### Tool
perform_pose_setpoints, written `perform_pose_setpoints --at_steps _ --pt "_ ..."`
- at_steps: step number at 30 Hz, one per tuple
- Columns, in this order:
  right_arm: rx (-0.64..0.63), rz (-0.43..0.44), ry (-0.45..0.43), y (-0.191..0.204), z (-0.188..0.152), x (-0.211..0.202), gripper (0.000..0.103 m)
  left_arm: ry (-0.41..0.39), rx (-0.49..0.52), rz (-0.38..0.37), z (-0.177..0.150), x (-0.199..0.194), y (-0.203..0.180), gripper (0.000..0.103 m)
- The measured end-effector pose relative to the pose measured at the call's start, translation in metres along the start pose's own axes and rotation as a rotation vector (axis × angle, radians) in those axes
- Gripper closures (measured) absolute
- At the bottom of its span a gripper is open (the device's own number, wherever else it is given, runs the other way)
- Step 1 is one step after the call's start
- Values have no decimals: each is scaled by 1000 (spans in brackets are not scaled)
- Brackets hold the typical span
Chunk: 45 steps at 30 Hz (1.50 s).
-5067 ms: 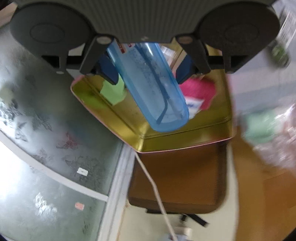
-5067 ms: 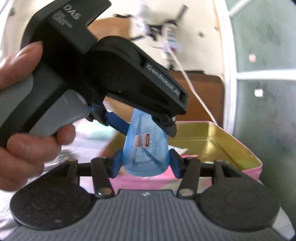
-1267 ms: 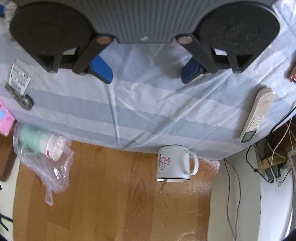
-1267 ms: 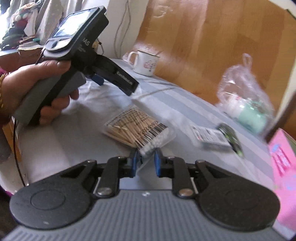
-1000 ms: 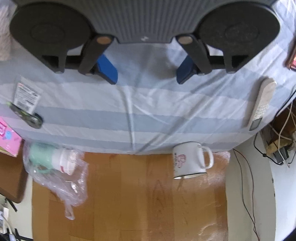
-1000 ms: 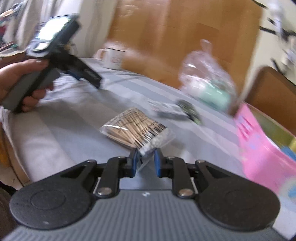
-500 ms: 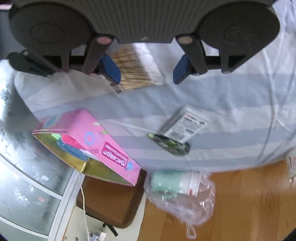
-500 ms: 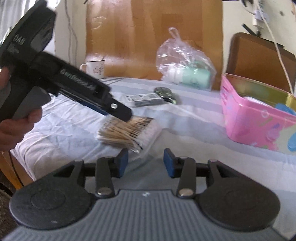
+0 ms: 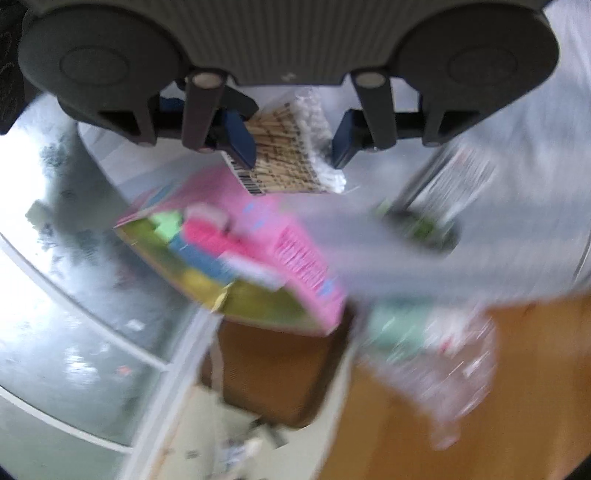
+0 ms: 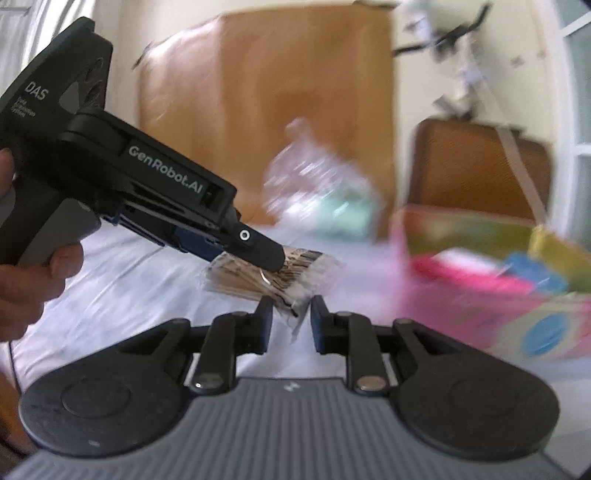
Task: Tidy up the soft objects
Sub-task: 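Carry the swab pack with the left gripper into the pink tin and release, then move the right gripper to the clear plastic card package on the cloth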
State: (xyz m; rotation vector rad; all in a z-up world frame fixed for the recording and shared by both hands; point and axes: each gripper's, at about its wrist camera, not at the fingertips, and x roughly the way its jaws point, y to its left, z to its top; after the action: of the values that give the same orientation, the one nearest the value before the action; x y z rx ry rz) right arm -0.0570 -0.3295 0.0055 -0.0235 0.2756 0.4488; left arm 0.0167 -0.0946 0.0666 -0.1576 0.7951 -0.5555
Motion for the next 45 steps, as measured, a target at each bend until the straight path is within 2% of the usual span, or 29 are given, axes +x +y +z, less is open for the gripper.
perform_pose_setpoints --at_steps 5,10,16,18,22,29,33,37,41,44,45 --pt "61 -145 -69 -47 16 -11 78 -70 133 -58 43 22 -54 57" --pt "119 -232 -56 -86 20 5 78 -99 193 -85 67 63 -96 56" --pt "148 -298 -4 -98 14 31 73 -59 168 -28 80 114 -108 55" --pt "155 -306 -11 -96 14 29 71 -47 163 12 81 120 -108 53" --pt "175 -307 -21 -92 12 19 70 -63 169 39 79 110 -100 51" --pt "193 -251 -88 -58 15 5 68 -118 89 80 66 58 -48 48" --pt "163 -150 -74 -26 22 15 68 -136 20 151 39 27 1 48" --pt "164 -6 10 8 23 46 68 -123 -57 275 5 4 60 48" --pt "214 115 154 34 18 91 65 -114 -130 410 -15 -9 110 48" --pt "227 142 238 51 16 121 50 -141 -156 494 -25 -18 135 48" --pt "220 141 263 58 17 130 41 -160 -155 517 -26 -21 140 48"
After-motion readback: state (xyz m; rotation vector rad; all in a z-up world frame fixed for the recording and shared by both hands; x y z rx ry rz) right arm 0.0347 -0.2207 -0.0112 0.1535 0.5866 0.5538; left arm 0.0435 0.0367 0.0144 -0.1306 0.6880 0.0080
